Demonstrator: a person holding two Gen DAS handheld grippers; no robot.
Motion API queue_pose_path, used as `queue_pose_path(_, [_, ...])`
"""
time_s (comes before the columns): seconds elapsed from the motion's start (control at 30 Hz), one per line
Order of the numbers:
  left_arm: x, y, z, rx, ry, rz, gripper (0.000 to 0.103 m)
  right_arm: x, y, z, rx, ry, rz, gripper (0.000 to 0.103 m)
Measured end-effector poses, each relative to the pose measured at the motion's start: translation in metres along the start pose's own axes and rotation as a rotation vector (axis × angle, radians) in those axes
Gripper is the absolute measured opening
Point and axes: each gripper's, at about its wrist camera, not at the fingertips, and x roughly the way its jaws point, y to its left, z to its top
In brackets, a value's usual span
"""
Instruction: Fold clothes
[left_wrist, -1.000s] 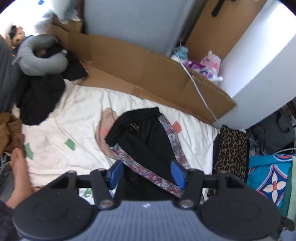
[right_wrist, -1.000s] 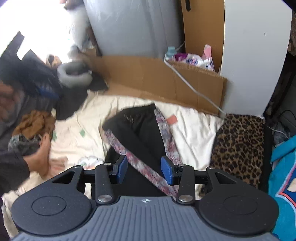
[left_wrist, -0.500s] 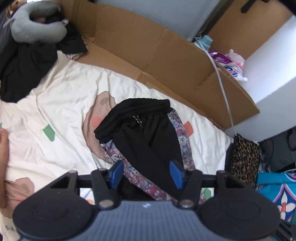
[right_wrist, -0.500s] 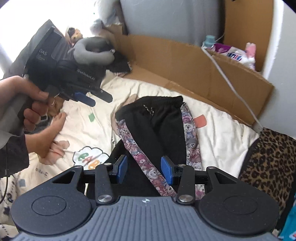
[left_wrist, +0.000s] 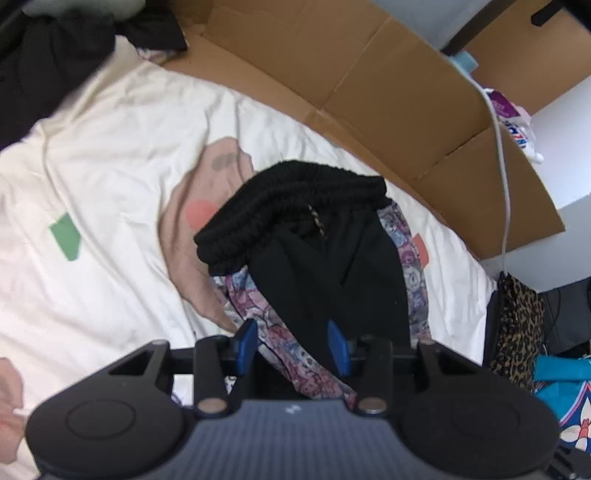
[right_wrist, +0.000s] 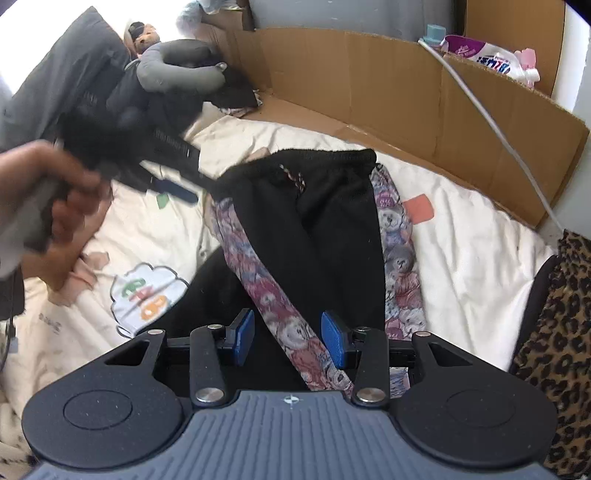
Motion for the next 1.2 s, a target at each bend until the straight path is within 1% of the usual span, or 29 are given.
queue_pose_path(0.07, [0.002, 0.007, 0.000, -0.006, -0.041, -0.036, 0.047, 0.009, -0.002, -0.017, 0.023, -0.028, 0.005, 0.047])
queue_pose_path(0.1, [0.005, 0.011, 0.000, -0.014, -0.040, -0.055, 0.047, 0.013, -0.003, -0.025, 0.025, -0.044, -0.003, 0.047])
queue_pose_path(0.2, [0.016, 0.020, 0.002, 0.001, -0.042, -0.052, 0.047, 0.026, -0.002, -0.043, 0.042, -0.085, -0.055, 0.047])
queue_pose_path(0.33, [0.027, 0.038, -0.003, -0.020, -0.063, -0.068, 0.047, 0.034, 0.003, -0.059, 0.049, -0.167, -0.072, 0.047])
queue_pose_path(0.43, [0.035, 0.052, -0.012, -0.037, -0.067, -0.100, 0.047, 0.041, 0.008, -0.072, 0.038, -0.198, -0.092, 0.047])
queue_pose_path(0.5, [0.040, 0.058, -0.017, -0.023, -0.067, -0.109, 0.050, 0.045, 0.011, -0.081, 0.034, -0.215, -0.106, 0.046])
queue_pose_path(0.6, [0.051, 0.069, -0.023, -0.017, -0.056, -0.120, 0.051, 0.059, 0.005, -0.090, 0.073, -0.168, -0.126, 0.046])
queue_pose_path(0.67, [0.061, 0.075, -0.024, -0.035, -0.056, -0.133, 0.051, 0.063, 0.004, -0.094, 0.054, -0.162, -0.159, 0.046])
queue_pose_path(0.77, [0.075, 0.080, -0.022, -0.066, -0.064, -0.178, 0.054, 0.064, -0.001, -0.097, 0.033, -0.157, -0.202, 0.046])
queue_pose_path(0.87, [0.083, 0.078, -0.021, -0.058, -0.072, -0.222, 0.054, 0.064, -0.003, -0.102, 0.022, -0.141, -0.220, 0.047])
queue_pose_path(1.0, [0.081, 0.079, -0.020, -0.071, -0.094, -0.259, 0.052, 0.065, 0.005, -0.110, -0.023, -0.124, -0.207, 0.048])
queue_pose_path(1.1, [0.075, 0.074, -0.017, -0.058, -0.100, -0.271, 0.052, 0.070, 0.005, -0.113, -0.004, -0.100, -0.223, 0.048])
queue_pose_path(1.2, [0.069, 0.064, -0.015, -0.047, -0.104, -0.260, 0.045, 0.070, 0.003, -0.112, -0.001, -0.089, -0.236, 0.048])
